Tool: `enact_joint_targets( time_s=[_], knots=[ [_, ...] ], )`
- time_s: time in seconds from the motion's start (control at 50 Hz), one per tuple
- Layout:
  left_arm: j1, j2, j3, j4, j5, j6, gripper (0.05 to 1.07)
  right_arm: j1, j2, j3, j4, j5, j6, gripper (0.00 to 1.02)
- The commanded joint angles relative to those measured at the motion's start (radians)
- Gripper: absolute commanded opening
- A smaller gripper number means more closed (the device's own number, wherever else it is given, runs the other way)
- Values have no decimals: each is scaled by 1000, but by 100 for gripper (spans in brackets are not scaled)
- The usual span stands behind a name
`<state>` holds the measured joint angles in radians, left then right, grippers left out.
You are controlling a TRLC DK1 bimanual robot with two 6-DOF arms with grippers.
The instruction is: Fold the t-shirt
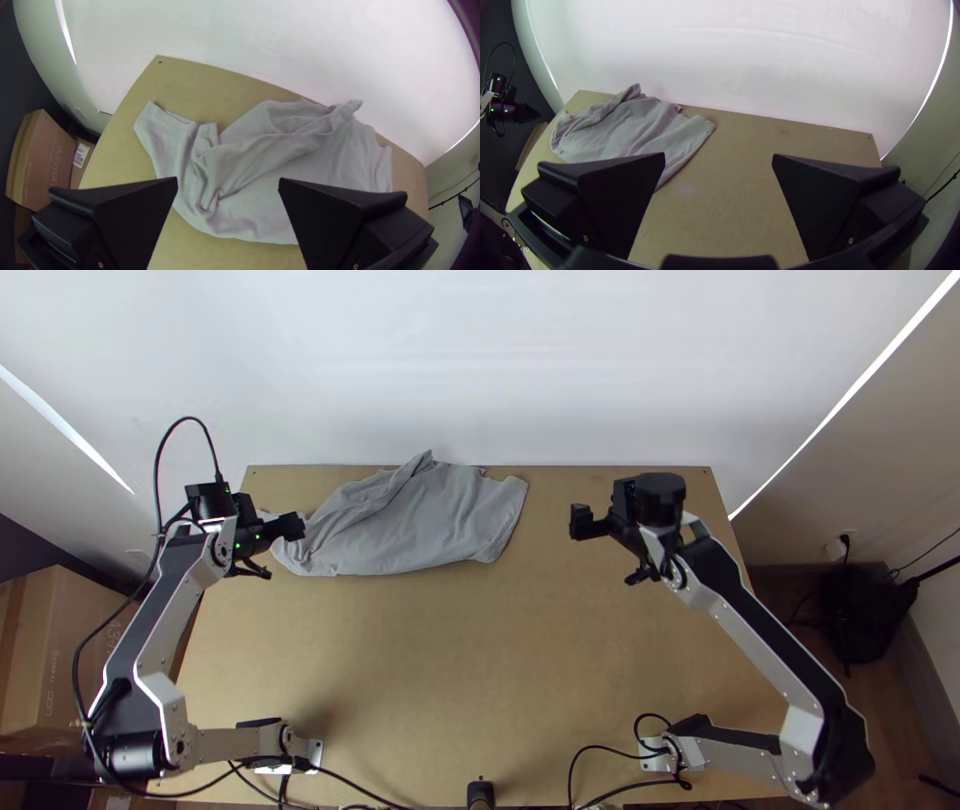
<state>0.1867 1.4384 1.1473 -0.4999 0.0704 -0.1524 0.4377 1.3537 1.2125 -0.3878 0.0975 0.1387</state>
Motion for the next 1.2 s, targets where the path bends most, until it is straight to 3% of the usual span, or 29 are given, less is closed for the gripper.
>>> enact_joint_targets(
  time_s=[0.0, 0.44, 0.52, 0.56, 0.62, 0.68, 0.86, 1.18],
  knots=[
    [14, 74, 40, 1, 9, 28, 103, 3, 62, 90, -23, 2, 56, 99],
    [28, 294, 58, 92, -43, 73, 103, 3, 168, 223, -39, -32, 128, 99],
    [30, 318, 57, 109, -55, 80, 97, 1, 173, 232, -33, -32, 139, 99],
    [28, 324, 55, 110, -55, 79, 88, -1, 173, 234, -25, -32, 144, 99],
    [28, 321, 43, 135, -54, 71, 59, -4, 174, 237, -23, -32, 148, 99],
    [19, 303, 25, 181, -54, 80, 8, -8, 174, 239, -22, -33, 154, 99],
    [-9, 272, 28, 133, -44, 74, 7, -31, 179, 234, -22, -32, 174, 98],
    [-101, 74, 230, -98, -41, -22, 7, -51, 168, 200, -33, -32, 183, 98]
  ],
)
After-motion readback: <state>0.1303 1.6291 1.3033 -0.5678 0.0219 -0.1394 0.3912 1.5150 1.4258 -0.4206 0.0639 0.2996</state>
